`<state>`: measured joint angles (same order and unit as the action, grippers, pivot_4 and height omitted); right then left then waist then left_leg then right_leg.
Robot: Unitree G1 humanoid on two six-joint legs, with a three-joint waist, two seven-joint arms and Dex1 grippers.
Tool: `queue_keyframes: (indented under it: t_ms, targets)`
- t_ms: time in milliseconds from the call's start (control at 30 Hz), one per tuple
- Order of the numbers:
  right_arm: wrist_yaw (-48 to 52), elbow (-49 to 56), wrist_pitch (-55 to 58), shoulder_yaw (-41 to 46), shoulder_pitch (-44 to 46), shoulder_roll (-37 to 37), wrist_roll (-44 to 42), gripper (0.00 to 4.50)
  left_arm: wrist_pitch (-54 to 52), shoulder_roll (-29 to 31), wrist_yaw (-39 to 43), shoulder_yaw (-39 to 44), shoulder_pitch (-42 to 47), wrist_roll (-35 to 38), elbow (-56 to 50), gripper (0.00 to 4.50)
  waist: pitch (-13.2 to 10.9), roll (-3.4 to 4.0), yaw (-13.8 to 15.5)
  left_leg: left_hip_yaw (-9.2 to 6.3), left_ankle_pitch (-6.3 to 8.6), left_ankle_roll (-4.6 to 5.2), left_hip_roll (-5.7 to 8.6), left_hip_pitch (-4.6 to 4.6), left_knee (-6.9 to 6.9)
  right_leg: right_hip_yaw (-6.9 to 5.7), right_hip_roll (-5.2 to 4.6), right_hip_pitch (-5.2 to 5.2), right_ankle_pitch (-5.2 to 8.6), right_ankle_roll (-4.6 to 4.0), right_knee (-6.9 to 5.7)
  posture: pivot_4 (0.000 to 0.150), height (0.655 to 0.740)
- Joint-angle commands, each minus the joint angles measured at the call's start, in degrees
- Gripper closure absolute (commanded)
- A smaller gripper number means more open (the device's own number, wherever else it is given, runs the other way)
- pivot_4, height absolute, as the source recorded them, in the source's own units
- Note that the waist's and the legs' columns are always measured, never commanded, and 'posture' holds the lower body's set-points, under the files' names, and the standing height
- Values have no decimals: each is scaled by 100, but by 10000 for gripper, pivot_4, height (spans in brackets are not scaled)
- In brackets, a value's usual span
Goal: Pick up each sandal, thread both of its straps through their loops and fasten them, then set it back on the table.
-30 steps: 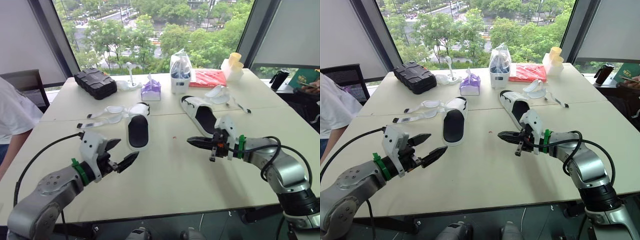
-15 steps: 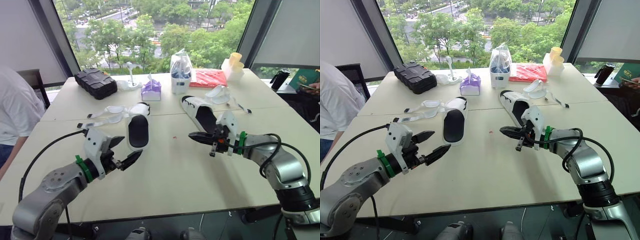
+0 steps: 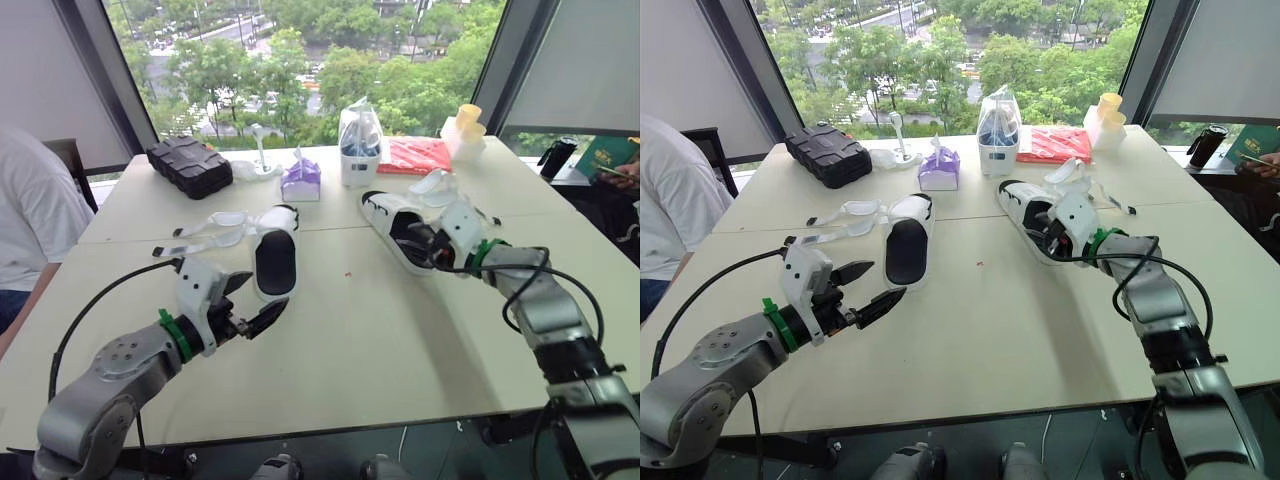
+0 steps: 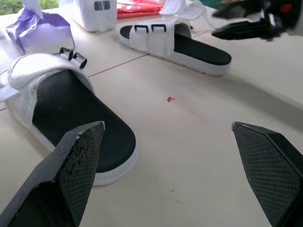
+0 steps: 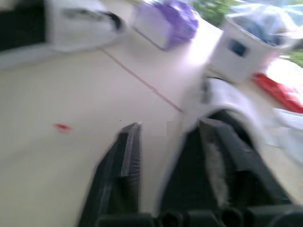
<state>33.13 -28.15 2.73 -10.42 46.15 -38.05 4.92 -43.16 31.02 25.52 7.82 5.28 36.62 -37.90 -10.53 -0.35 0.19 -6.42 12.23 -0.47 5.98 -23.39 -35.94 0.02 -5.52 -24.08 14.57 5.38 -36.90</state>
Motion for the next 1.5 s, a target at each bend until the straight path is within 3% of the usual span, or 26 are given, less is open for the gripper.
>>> queue_keyframes:
  t_ms: [33, 167, 333, 533, 867, 967, 1067, 1200, 1500]
  targets:
    - [-1120, -1820, -1394, -743, 1049, 109, 1416, 1213, 231, 5, 52, -81, 126, -135, 16, 0, -1, -2, -23, 0, -1, -1, 0, 0, 4, 1, 1, -2, 0, 0, 0, 1500, 7400]
    - [-2033, -3454, -2132, -1478, 1903, 361, 2423, 516, 310, -6, 45, -114, 177, -227, 71, 0, -2, -7, -82, -9, -11, -17, 0, 0, 26, 2, 2, -7, -9, 15, 0, 1500, 7400]
    - [-2739, -4463, -2284, -1980, 2431, 691, 3114, 516, 319, -27, -5, -133, 165, -274, 12, 0, -3, -7, -115, -2, -25, -42, 5, 0, 49, 13, 5, -24, -10, 18, 1, 1500, 7400]
    - [-3421, -4919, -2049, -2243, 2731, 1114, 3577, 516, 317, -29, -126, -116, 79, -286, -104, 0, -3, -7, -144, -1, -32, -52, 3, 11, 67, 34, 19, -31, -11, 16, -11, 1500, 7400]
    - [-3611, -5077, -1679, -2079, 2868, 1501, 3519, 516, 300, -24, -296, -73, -20, -258, -243, 0, -2, -6, -127, -2, -38, -61, 2, 13, 70, 44, 30, -34, -11, 15, -16, 1500, 7400]
    - [-3590, -5090, -1617, -2106, 2896, 1578, 3541, 8357, 277, -26, -356, -52, -48, -242, -307, 0, -2, -6, -135, -2, -38, -61, 2, 13, 71, 45, 31, -35, -11, 15, -17, 1500, 7400]
    - [-3561, -5100, -1579, -2085, 2896, 1634, 3516, 21718, 277, -11, -377, -24, -79, -226, -329, 0, -2, -5, -148, 0, -38, -61, -1, 13, 73, 48, 35, -37, -12, 14, -18, 1500, 7400]
    - [-3604, -5105, -1593, -2093, 2912, 1697, 3529, 43271, 284, 0, -414, 4, -98, -236, -347, 0, -2, -5, -146, 0, -38, -61, -3, 14, 74, 49, 37, -38, -12, 13, -18, 1500, 7400]
    - [-3489, -5057, -1854, -2077, 2868, 1683, 3483, 44303, 291, 9, -474, 12, -93, -240, -365, 0, -2, -5, -149, 1, -38, -62, -3, 14, 74, 51, 38, -39, -13, 12, -18, 1500, 7400]
